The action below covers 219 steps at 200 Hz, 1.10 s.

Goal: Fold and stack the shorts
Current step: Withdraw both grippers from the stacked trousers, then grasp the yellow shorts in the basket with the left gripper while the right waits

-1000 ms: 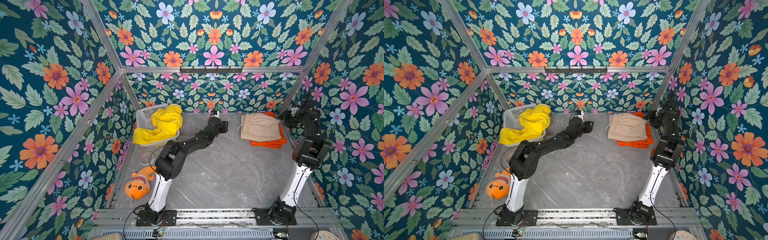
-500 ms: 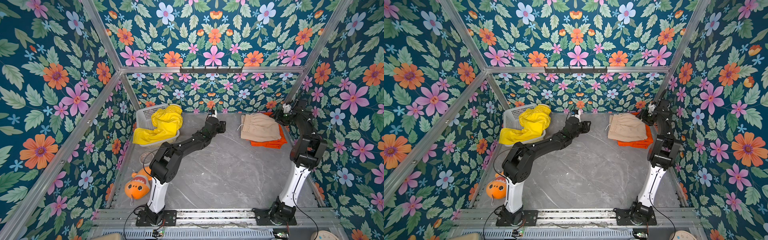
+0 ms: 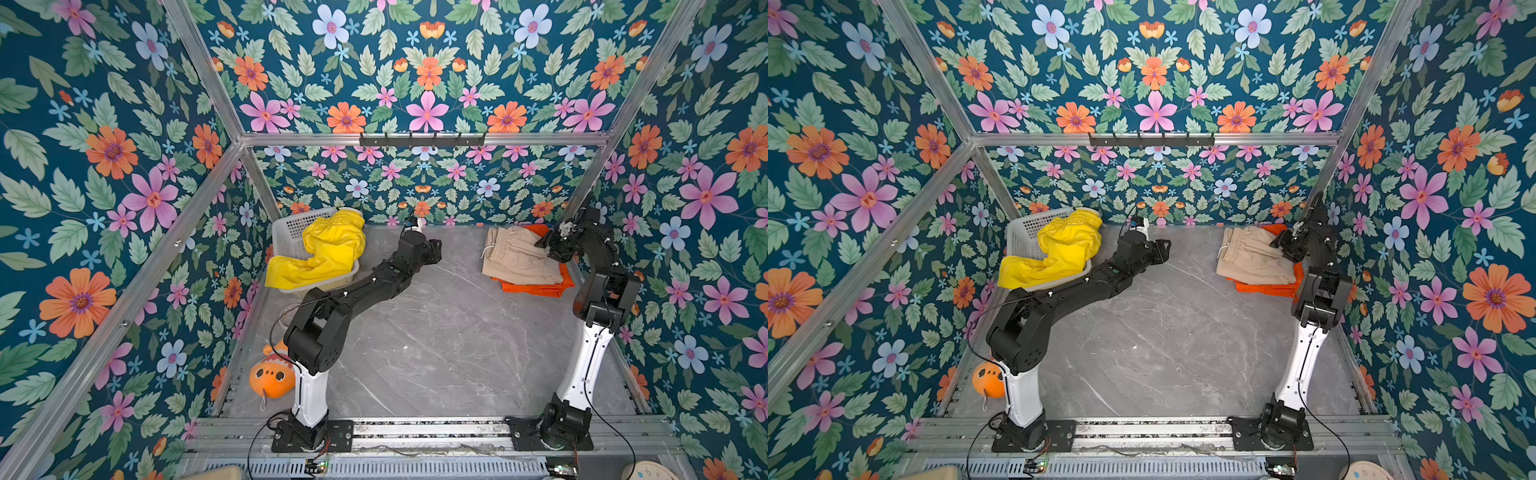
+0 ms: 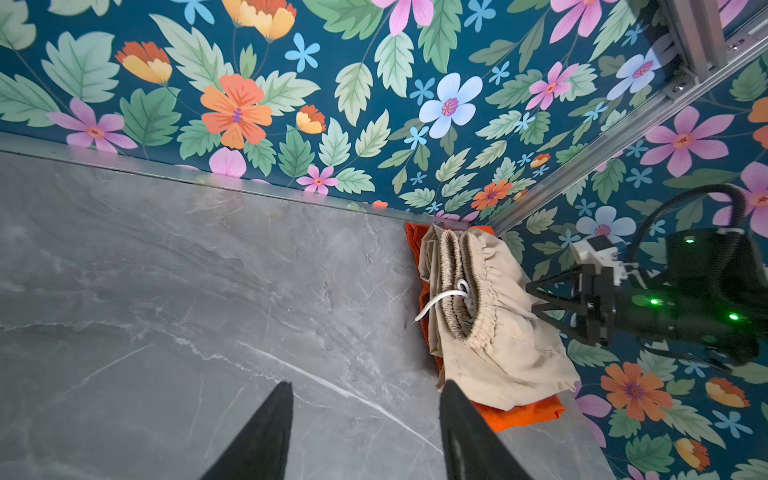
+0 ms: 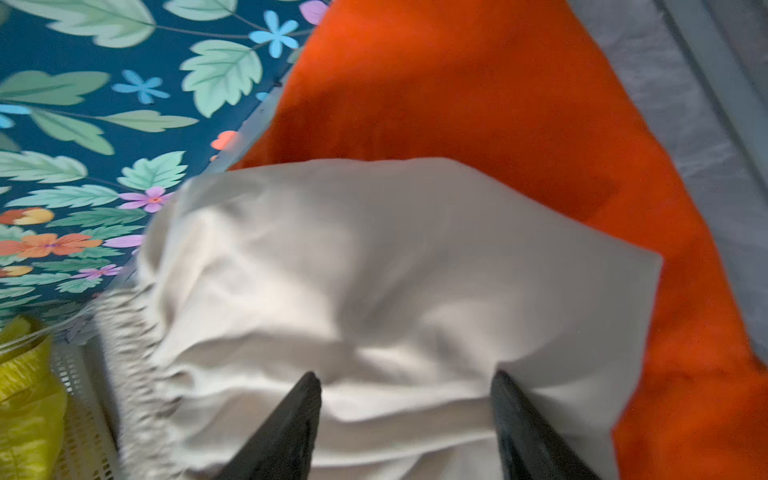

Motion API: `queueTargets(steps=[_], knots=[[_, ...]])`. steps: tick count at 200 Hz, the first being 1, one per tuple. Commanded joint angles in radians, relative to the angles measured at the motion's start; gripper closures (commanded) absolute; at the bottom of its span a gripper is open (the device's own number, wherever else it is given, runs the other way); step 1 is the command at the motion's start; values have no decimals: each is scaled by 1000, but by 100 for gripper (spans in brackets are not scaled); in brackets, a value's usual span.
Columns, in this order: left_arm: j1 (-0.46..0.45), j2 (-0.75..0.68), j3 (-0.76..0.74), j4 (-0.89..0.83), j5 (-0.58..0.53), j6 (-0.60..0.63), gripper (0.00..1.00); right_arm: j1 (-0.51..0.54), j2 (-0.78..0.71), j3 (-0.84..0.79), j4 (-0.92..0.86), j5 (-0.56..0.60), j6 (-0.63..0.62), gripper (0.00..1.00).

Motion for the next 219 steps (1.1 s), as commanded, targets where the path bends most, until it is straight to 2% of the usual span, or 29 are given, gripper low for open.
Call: queueTargets(steps=[1,44,69,95,122,136,176,204,219], knots=[[19,-44,33,-120,8,40,35,17,-160,-79,56,-35,-16,31],[104,-179,81,-422,-28,155,25,104,-492,-377,148,-43,-27,31],[194,-255,91,-589,-43,233,19,235,-668,-571,196,-1,-49,31],[319,-282,116,-735,-32,303,14,383,-814,-750,267,53,-19,30],[437,-240,137,-814,46,333,11,509,-862,-867,325,54,57,30],[484,-199,147,-844,49,328,8,571,-861,-894,325,68,63,30],[555,-104,155,-870,52,319,0,660,-848,-948,328,85,109,30],[594,-57,133,-820,55,320,2,671,-855,-968,327,85,117,30],[617,-39,118,-762,93,322,13,671,-868,-977,331,92,117,30]])
